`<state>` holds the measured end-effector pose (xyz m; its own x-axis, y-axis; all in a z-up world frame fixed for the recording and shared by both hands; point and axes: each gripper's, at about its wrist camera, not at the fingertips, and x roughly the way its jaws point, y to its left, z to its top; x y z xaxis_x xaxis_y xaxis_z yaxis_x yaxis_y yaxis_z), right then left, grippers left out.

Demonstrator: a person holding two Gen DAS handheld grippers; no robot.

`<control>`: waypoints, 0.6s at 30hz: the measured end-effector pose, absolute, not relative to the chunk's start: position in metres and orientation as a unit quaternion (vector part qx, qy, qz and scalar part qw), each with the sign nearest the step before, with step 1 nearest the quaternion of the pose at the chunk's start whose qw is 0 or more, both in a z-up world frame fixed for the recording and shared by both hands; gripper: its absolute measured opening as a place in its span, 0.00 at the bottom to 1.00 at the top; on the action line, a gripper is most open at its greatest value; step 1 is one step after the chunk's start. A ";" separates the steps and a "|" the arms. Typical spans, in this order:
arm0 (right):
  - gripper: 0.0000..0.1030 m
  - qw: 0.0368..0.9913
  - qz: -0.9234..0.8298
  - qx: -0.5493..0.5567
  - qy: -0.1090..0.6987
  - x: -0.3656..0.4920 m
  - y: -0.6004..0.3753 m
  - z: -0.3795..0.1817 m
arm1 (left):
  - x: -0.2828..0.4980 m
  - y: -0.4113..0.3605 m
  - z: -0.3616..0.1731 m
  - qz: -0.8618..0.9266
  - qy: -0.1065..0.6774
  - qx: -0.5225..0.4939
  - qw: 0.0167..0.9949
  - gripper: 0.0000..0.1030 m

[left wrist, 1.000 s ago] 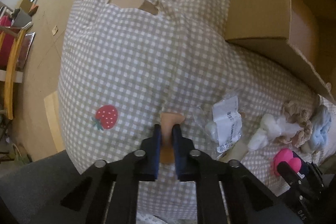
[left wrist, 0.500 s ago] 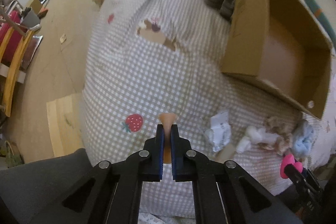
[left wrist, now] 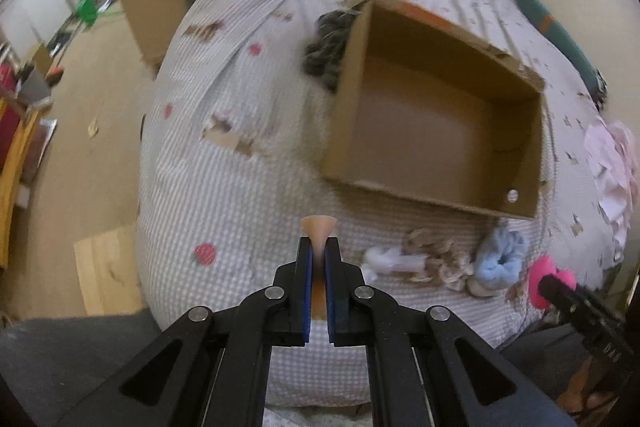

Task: Organize soft objects
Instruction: 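Carry the pink duck into the box and open the right tool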

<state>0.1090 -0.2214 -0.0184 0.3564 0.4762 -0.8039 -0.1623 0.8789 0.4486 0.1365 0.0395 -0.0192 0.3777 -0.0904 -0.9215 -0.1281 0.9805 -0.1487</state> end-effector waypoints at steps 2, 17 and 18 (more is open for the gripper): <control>0.46 0.816 0.194 0.145 0.524 0.114 -0.226 -0.008 | 0.143 0.033 -0.014 0.003 0.551 -0.091 0.829 0.05; 0.46 0.838 0.182 0.149 0.493 0.172 -0.236 0.007 | 0.206 0.010 0.004 -0.014 0.525 -0.044 0.850 0.05; 0.46 0.839 0.181 0.149 0.491 0.175 -0.236 0.007 | 0.209 0.009 0.003 -0.015 0.525 -0.044 0.850 0.05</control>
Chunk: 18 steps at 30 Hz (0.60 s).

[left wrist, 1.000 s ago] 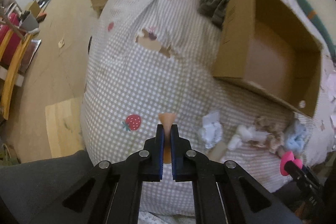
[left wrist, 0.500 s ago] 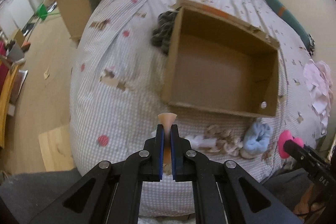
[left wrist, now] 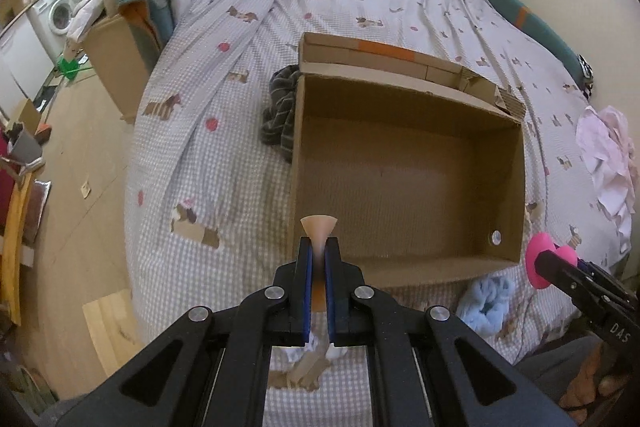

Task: Organize soft objects
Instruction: 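Carry the pink duck into the box and open the right tool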

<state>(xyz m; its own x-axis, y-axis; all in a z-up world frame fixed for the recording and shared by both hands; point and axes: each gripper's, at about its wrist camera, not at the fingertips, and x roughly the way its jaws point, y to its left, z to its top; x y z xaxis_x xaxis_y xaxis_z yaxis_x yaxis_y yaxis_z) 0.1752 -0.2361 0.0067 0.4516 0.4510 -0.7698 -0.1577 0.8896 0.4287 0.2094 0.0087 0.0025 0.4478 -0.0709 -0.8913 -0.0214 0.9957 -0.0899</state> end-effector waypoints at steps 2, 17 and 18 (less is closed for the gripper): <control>0.46 0.839 0.182 0.153 0.490 0.182 -0.234 0.004 | 0.218 0.006 0.000 -0.014 0.526 -0.042 0.849 0.05; 0.46 0.826 0.149 0.129 0.528 0.215 -0.215 -0.060 | 0.252 -0.006 -0.075 -0.028 0.553 -0.060 0.830 0.05; 0.46 0.825 0.146 0.121 0.533 0.215 -0.213 -0.064 | 0.252 -0.008 -0.077 -0.027 0.554 -0.058 0.830 0.05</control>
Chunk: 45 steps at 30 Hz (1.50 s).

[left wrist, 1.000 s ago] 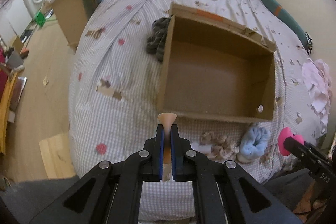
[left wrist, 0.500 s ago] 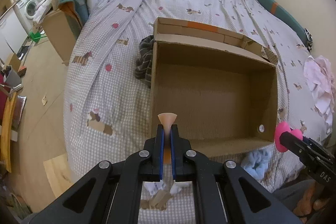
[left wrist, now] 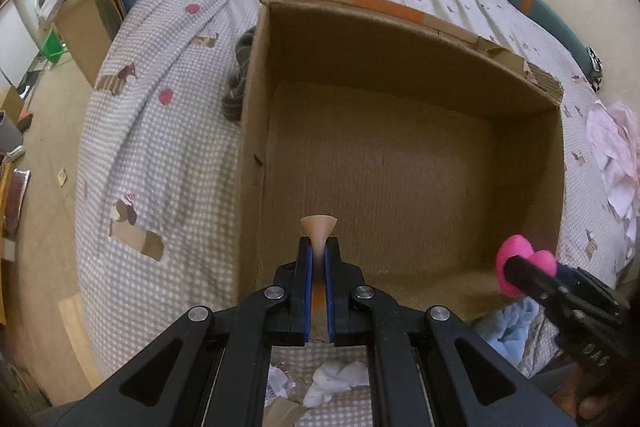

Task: Organize soft objects
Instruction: 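Carry the pink duck into the box and open the right tool, then lower the tan cardboard tube into the box and open the left tool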

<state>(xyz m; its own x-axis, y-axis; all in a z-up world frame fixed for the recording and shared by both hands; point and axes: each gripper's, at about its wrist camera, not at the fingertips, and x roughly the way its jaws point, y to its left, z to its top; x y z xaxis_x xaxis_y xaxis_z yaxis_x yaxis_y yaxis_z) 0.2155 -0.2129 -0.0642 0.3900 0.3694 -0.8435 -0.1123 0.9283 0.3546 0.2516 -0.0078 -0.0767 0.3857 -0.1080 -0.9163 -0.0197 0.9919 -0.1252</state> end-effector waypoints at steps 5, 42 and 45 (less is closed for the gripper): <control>0.46 0.811 0.136 0.097 0.561 0.218 -0.204 -0.083 | 0.250 -0.016 -0.081 -0.030 0.554 -0.044 0.831 0.05; 1.00 0.854 0.120 0.122 0.492 0.216 -0.221 -0.054 | 0.241 -0.012 -0.070 -0.017 0.536 -0.047 0.843 0.51; 1.00 0.851 0.125 0.132 0.493 0.216 -0.222 -0.056 | 0.240 -0.015 -0.067 -0.029 0.533 -0.050 0.844 0.61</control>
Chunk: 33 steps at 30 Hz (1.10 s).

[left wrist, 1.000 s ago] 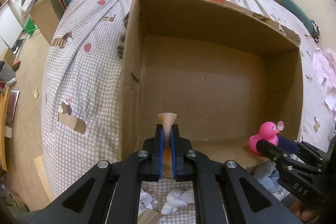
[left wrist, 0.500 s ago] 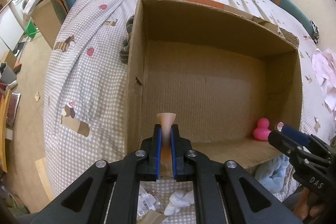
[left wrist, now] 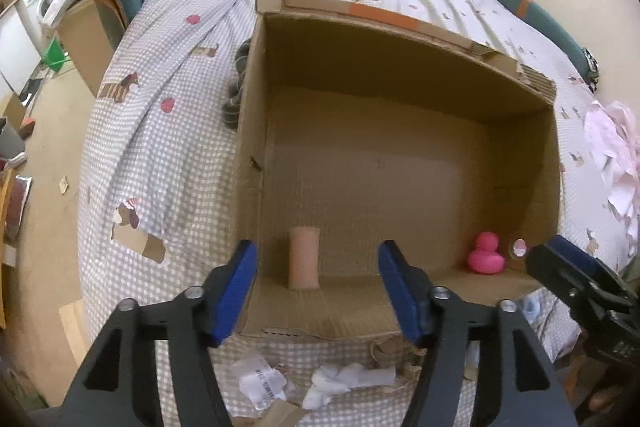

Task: Organize soft objects
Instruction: 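Lower the tan cardboard tube into the box and open the left tool, then grasp the light-blue fluffy scrunchie with the right tool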

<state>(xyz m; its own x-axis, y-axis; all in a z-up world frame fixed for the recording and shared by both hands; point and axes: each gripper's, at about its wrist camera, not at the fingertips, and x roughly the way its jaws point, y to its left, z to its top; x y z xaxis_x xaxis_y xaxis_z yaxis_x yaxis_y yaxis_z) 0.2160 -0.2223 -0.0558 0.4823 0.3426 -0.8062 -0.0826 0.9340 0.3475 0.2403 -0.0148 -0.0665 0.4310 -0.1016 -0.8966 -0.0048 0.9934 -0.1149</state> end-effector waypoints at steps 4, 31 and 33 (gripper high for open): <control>1.00 0.855 0.125 0.135 0.486 0.215 -0.222 -0.054 | 0.237 -0.020 -0.062 -0.026 0.524 -0.030 0.851 0.62; 1.00 0.875 0.096 0.127 0.456 0.179 -0.247 -0.037 | 0.190 0.017 -0.029 0.016 0.484 -0.052 0.873 0.95; 1.00 0.875 0.098 0.122 0.458 0.175 -0.246 -0.036 | 0.181 0.021 -0.025 0.022 0.478 -0.056 0.876 0.99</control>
